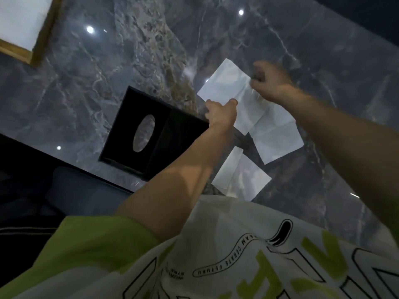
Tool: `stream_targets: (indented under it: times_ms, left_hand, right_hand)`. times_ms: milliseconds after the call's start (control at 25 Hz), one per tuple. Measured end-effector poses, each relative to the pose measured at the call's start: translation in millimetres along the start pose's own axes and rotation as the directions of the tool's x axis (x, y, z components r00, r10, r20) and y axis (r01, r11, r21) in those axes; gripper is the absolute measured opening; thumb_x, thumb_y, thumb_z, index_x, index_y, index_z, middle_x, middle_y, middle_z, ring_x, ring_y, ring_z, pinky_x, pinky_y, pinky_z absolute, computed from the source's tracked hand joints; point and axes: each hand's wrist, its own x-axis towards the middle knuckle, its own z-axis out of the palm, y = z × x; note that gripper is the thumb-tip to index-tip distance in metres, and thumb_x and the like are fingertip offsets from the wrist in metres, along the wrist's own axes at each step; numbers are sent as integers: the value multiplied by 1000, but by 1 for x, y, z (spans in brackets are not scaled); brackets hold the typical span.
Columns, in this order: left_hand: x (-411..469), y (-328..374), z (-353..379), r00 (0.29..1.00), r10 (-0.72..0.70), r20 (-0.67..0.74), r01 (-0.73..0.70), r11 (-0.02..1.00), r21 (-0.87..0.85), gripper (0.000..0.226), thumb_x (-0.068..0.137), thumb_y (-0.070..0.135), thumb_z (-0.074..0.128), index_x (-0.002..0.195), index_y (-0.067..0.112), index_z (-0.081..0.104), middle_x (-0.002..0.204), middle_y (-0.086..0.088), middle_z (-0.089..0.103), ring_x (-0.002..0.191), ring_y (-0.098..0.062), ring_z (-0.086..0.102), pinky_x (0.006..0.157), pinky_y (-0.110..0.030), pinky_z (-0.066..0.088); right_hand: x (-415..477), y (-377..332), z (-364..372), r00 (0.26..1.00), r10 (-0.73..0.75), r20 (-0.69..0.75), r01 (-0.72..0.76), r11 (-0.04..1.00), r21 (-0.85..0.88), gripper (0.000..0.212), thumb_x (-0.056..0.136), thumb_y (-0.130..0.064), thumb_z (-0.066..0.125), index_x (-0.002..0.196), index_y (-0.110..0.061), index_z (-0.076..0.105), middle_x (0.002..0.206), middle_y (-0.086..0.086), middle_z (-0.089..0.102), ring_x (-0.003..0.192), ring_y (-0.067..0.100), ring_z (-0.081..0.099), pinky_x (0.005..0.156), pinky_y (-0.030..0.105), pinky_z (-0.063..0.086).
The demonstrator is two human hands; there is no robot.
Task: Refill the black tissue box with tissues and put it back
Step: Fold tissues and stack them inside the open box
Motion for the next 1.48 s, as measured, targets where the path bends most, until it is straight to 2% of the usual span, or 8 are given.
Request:
stream_targets:
  times_ms: [320, 480, 600, 800, 920, 1080, 1280, 1480]
  left_hand:
    - [19, 10, 6, 975, -207, -80, 153, 888, -434, 51, 86, 9, 58, 133, 3, 41, 125, -22, 59, 105, -36, 61, 95, -52, 52]
    - [30, 6, 7, 972, -209, -106, 141, 885, -443, 52, 84, 6, 66, 129, 0, 40, 127, -26, 59, 98, -33, 63, 89, -48, 53]
    - [29, 5, 4, 977, -170, -131, 107, 917, -385, 43, 85, 1, 66, 124, -7, 48, 105, -23, 65, 65, -21, 54, 57, -29, 50]
    - [28, 3, 1, 990, -95, -105, 52, 932, -359, 2, 86, -4, 63, 87, -3, 61, 69, -6, 56, 57, -16, 54, 54, -24, 49]
    - [22, 4, -1, 997, -42, -58, 21, 943, -331, 20, 86, -1, 65, 71, 9, 58, 68, -5, 61, 57, -16, 59, 45, -20, 51]
    - [9, 10, -8, 999, 36, -12, -38, 956, -292, 8, 88, 4, 66, 82, 7, 64, 73, -4, 64, 66, -19, 62, 73, -33, 57]
    - [-13, 17, -30, 976, 186, 109, -156, 959, -237, 11, 93, 9, 62, 82, 10, 63, 72, -7, 63, 50, -12, 57, 47, -19, 45]
    - [-40, 12, -65, 896, 299, 329, -264, 953, -148, 31, 91, 12, 65, 118, -2, 61, 99, -17, 67, 79, -26, 66, 71, -35, 54]
  right_hand:
    - [15, -3, 8, 999, 25, 39, -28, 997, 67, 43, 88, -23, 66, 128, -13, 54, 118, 12, 63, 106, 27, 60, 91, 35, 47]
    - [15, -5, 9, 992, 96, 77, -108, 979, 172, 47, 84, -26, 71, 126, -17, 52, 119, 7, 61, 104, 22, 58, 94, 38, 50]
    - [13, -6, 8, 988, 134, 75, -149, 950, 274, 39, 82, -24, 70, 119, -15, 59, 120, 6, 63, 106, 21, 59, 92, 38, 53]
    - [4, -6, 8, 985, 141, 102, -172, 888, 426, 20, 89, -14, 64, 103, -1, 69, 82, 5, 62, 63, 8, 54, 55, 20, 43]
    - [-5, -3, 1, 979, 197, 58, -197, 816, 543, 8, 89, -17, 63, 83, -13, 64, 73, 0, 56, 61, 8, 51, 54, 20, 42]
    - [-23, 2, -6, 978, 205, 39, -175, 704, 689, 21, 91, -17, 62, 71, -19, 57, 79, 3, 57, 82, 19, 54, 72, 34, 44]
    - [-61, -1, -15, 986, 167, 25, -120, 589, 799, 19, 94, -15, 60, 76, -18, 54, 88, 8, 55, 86, 23, 54, 72, 39, 46]
    - [-102, -18, -12, 979, 200, -48, -71, 547, 834, 7, 96, -19, 58, 93, -13, 55, 101, 10, 60, 91, 24, 60, 75, 42, 52]
